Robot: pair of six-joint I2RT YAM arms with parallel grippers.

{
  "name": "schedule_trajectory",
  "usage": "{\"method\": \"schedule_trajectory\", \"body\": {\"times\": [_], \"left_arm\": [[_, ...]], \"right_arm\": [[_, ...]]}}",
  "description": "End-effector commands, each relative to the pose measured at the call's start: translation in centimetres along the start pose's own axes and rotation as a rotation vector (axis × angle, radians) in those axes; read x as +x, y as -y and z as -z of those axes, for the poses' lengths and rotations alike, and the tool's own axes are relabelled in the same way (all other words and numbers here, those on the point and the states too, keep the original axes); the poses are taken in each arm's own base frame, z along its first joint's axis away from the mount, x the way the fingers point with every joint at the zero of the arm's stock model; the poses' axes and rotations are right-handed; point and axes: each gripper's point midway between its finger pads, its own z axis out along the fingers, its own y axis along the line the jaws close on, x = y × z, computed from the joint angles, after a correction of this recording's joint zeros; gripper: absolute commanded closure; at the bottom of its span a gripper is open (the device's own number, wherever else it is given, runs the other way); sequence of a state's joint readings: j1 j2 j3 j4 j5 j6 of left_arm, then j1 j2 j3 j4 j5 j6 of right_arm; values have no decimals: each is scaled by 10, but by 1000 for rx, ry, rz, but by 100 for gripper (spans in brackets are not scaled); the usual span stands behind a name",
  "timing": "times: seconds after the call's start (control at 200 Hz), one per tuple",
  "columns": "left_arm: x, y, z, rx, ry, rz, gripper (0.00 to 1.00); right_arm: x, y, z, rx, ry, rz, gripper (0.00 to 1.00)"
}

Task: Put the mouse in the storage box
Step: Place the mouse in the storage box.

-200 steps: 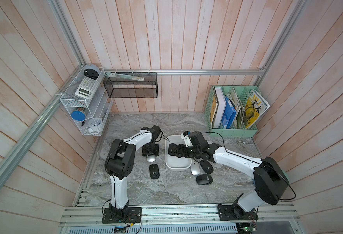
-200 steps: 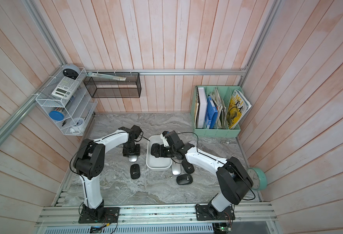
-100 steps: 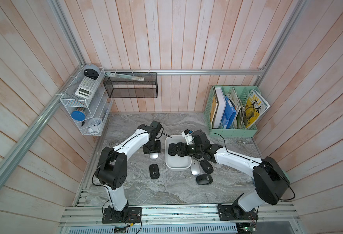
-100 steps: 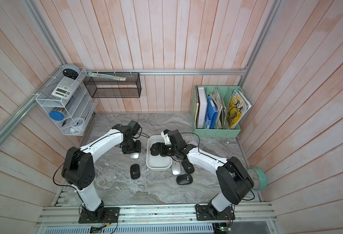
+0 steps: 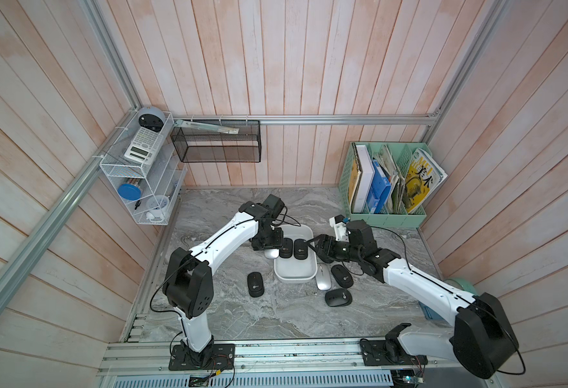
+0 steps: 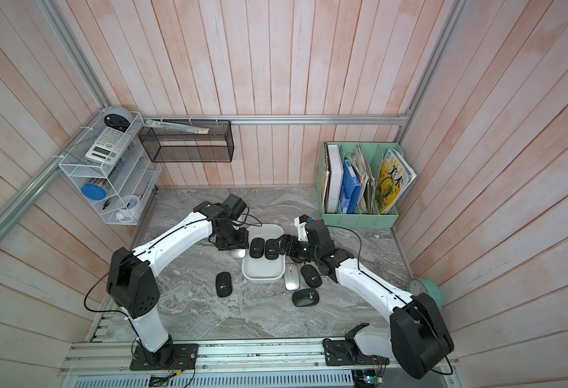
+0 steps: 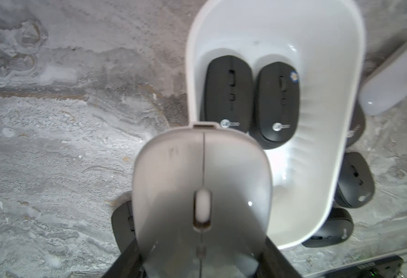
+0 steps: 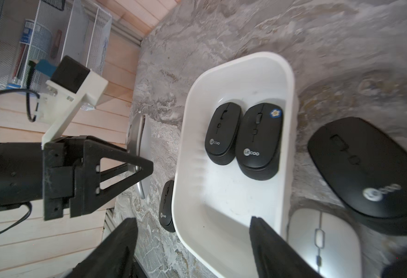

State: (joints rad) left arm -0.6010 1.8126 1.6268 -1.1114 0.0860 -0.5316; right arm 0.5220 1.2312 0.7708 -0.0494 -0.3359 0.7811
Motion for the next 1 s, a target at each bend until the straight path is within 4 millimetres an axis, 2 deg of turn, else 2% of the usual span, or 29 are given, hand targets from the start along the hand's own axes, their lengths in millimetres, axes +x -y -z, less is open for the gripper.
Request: {"method": "schedule_trajectory", "body": {"times": [0.0, 0.135, 0.26, 0.435, 0.63, 0.995], "left_arm": [[6, 23, -1, 22, -25, -24, 53], [9, 43, -11, 31, -44, -51, 53], [13, 59, -28, 51, -65, -49, 53], [15, 72, -51, 63, -90, -35, 53], [24, 79, -72, 54, -145, -52, 53], [23, 83, -104, 33, -165, -13, 53]], "right_arm": [[-1, 48, 20, 213, 67, -29, 20], [-3, 70, 40, 262, 142, -92, 21], [0, 74, 49, 279, 150, -88, 20], [6, 78, 54, 292, 142, -79, 20], [8, 81, 55, 300, 139, -76, 20], [12, 84, 53, 293, 129, -78, 20]]}}
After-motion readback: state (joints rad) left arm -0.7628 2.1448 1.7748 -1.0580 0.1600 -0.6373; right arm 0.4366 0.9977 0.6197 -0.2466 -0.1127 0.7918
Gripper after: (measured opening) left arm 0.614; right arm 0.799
